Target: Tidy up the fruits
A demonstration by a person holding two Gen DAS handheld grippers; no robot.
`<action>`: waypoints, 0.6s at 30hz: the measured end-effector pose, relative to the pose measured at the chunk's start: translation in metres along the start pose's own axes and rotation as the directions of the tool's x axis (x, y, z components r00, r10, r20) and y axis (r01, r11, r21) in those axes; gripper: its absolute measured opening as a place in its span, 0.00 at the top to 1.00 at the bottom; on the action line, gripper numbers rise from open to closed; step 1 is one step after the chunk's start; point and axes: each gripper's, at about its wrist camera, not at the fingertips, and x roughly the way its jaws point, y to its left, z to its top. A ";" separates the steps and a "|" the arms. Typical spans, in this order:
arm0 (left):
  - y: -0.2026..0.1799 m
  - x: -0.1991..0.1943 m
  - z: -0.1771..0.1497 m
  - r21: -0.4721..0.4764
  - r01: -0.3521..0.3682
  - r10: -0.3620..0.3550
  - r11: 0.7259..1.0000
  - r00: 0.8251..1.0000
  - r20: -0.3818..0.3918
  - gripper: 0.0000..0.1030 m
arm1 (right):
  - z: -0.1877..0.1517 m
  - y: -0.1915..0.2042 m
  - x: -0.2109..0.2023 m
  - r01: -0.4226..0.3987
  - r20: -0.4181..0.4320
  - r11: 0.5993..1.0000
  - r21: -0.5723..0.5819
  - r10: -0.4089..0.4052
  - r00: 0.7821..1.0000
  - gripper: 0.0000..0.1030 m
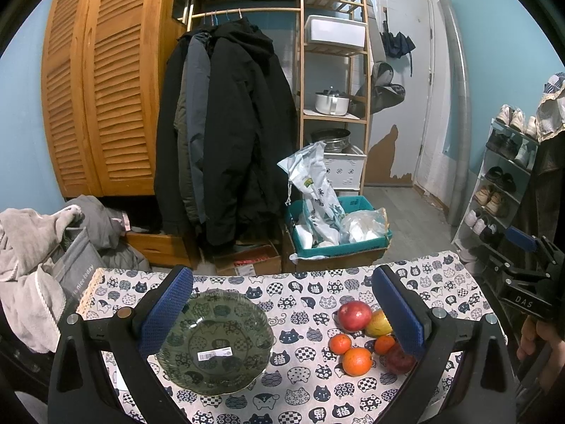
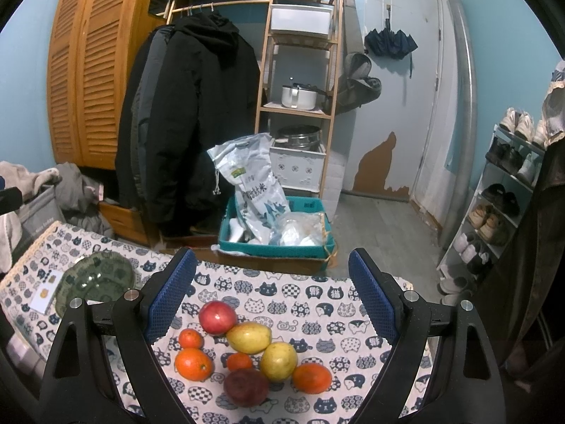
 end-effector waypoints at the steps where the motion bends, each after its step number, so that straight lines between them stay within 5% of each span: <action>1: 0.000 0.000 0.000 0.000 0.000 0.000 1.000 1.000 0.000 0.01 | -0.002 0.001 0.002 0.000 0.001 1.000 0.000 0.000 1.000 0.16; 18: 0.002 -0.003 0.001 0.001 -0.005 0.005 1.000 1.000 0.013 0.01 | 0.001 0.000 0.001 0.002 0.001 1.000 -0.004 -0.002 1.000 0.16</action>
